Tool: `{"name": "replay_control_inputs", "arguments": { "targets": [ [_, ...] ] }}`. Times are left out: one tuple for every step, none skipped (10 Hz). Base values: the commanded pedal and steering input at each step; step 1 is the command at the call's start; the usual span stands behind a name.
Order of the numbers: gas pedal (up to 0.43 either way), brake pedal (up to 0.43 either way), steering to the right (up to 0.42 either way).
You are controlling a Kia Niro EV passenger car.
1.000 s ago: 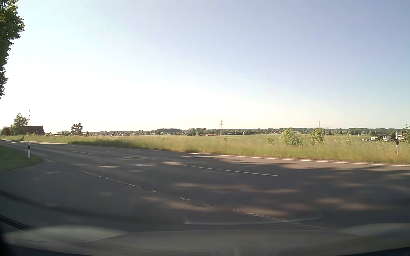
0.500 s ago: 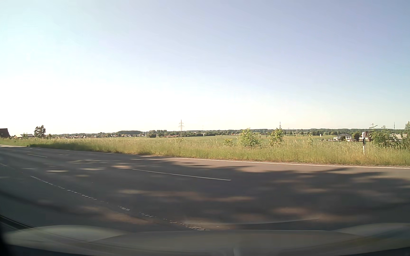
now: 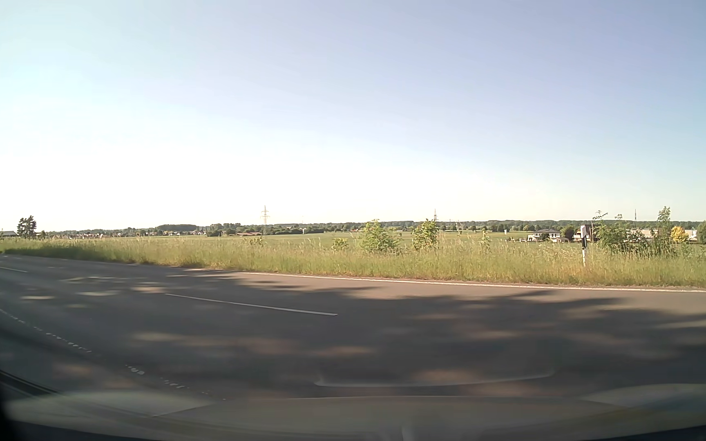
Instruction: Follow the waypoints while adhering to traffic rules and regulations
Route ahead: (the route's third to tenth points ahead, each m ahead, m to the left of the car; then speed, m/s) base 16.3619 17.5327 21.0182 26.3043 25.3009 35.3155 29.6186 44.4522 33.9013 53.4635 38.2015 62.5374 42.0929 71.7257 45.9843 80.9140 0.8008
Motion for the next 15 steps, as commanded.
{"name": "replay_control_inputs", "arguments": {
  "targets": [
    [0.0,0.073,0.715],
    [0.0,0.061,0.714],
    [0.0,0.024,0.713],
    [0.0,0.018,0.709],
    [0.0,0.018,0.704],
    [0.0,0.018,0.701],
    [0.0,0.024,0.701],
    [0.0,0.049,0.7],
    [0.0,0.079,0.698],
    [0.0,0.116,0.697],
    [0.0,0.128,0.697],
    [0.0,0.134,0.696],
    [0.0,0.159,0.693],
    [0.0,0.207,0.687],
    [0.0,0.226,0.682]
  ]
}}
